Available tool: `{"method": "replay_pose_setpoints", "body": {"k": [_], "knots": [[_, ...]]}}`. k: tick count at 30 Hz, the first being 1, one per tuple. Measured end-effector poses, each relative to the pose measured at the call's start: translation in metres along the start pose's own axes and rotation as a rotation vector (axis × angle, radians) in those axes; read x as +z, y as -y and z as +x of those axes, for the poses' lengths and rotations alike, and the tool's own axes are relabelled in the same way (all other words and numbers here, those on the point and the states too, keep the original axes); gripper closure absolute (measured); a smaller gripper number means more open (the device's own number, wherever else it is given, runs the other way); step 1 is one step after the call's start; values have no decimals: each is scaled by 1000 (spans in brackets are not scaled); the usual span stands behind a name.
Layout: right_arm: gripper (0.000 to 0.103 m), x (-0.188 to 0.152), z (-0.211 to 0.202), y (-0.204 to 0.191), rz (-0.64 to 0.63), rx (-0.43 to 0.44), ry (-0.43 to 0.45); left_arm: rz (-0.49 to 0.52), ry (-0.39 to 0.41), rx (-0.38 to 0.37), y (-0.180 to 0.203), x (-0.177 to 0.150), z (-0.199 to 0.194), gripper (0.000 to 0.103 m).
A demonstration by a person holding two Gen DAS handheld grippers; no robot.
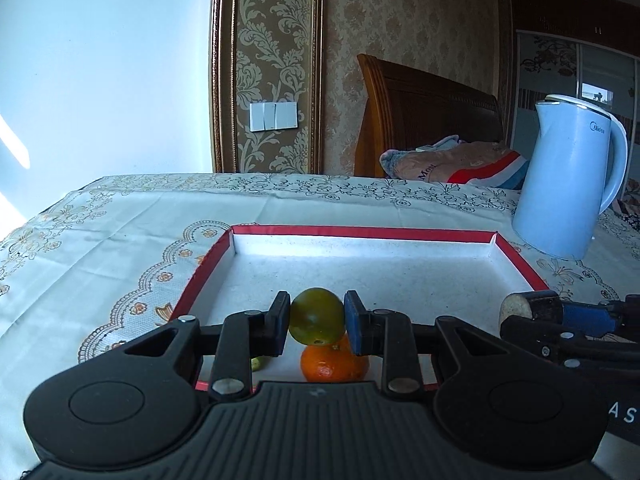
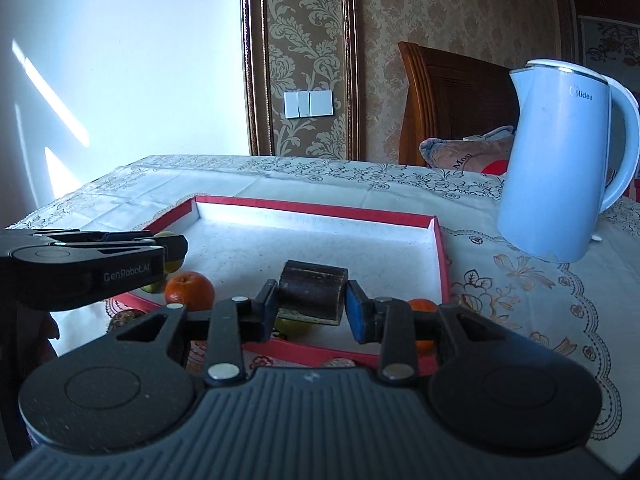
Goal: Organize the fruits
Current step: 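Release the green citrus in the tray while the right tool drops the dark slice inside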
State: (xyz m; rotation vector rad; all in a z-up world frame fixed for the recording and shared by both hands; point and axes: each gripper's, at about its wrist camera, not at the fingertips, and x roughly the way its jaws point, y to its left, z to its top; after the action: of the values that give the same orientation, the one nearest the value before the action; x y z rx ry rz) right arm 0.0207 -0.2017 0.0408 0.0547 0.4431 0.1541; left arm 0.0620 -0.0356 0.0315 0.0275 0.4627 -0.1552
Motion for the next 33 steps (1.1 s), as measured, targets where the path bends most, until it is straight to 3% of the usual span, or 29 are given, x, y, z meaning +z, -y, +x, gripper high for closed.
{"method": "replay_pose_setpoints", "body": {"k": [11,17,33], "knots": [[69,-6,13,9,0,-6,-24,48,-33,-30,31,0,28,75],[69,-13,22,13,22,8,-58,51,-72,-34,31,-4,37,74],[67,-18,26,16,36,-32,-62,85,-66,-27,37,-7,39,72]]}}
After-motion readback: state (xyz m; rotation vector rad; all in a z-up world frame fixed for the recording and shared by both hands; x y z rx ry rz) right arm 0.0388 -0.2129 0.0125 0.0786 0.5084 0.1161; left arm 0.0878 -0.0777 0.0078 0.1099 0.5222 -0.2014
